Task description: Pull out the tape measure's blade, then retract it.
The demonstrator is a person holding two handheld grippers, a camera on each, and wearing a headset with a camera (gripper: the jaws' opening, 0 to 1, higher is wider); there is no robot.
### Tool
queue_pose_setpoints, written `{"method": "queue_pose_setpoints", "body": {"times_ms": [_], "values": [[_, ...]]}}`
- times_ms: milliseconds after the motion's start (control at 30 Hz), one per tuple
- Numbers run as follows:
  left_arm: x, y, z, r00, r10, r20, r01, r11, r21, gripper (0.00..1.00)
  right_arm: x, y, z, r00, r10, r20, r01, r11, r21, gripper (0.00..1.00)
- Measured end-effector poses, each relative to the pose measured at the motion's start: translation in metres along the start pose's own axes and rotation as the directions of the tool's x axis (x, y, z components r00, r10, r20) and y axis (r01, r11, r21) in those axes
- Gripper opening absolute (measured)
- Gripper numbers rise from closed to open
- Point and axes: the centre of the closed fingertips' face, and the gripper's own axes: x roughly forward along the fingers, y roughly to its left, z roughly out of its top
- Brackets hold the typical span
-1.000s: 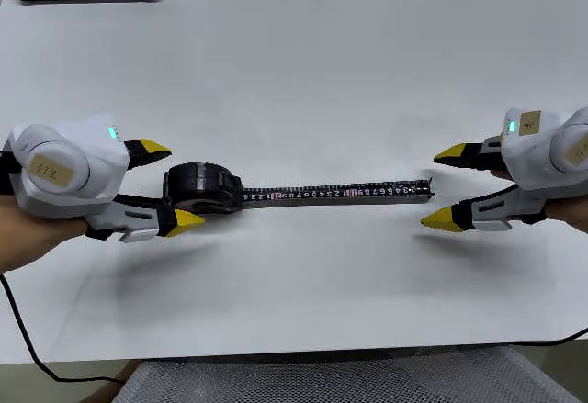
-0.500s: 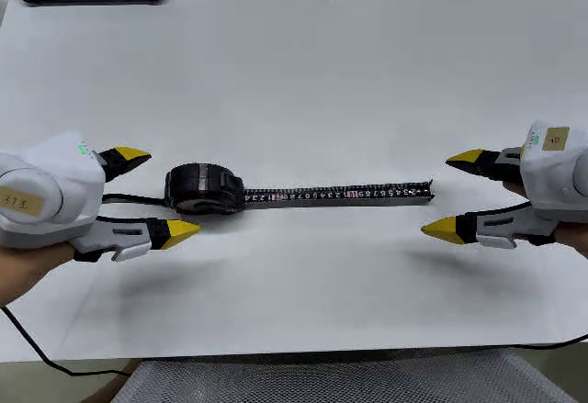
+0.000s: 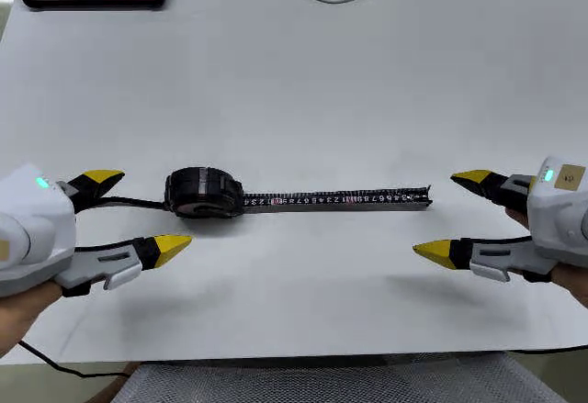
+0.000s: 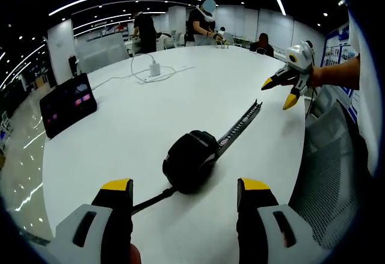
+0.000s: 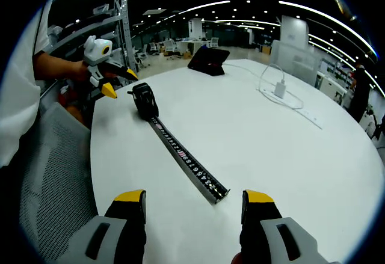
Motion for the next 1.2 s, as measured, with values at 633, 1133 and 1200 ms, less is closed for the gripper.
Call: {"method": "queue_pose_setpoints", "body": {"times_ms": [633,1133,1200], "values": [[-0.016,-0.03,-0.008,0.9961,0.051,0.072,-0.045,0.996,-0.083,0.74,-0.012,0.015,-0.002,0.9941,-0.078,0.076,0.073,0.995,0.067,0.69],[-0.021,-0.044,-0.023,0.9946,0.073,0.073,-0.061,0.986,-0.154,0.84,-0.014,0.025,-0.01,0.9909,-0.107,0.081,0.101,0.992,0.081,0.81],[-0.021,-0.045,-0.023,0.9946,0.072,0.074,-0.06,0.986,-0.156,0.85,-0.015,0.026,-0.01,0.9904,-0.109,0.085,0.102,0.991,0.082,0.83]]}}
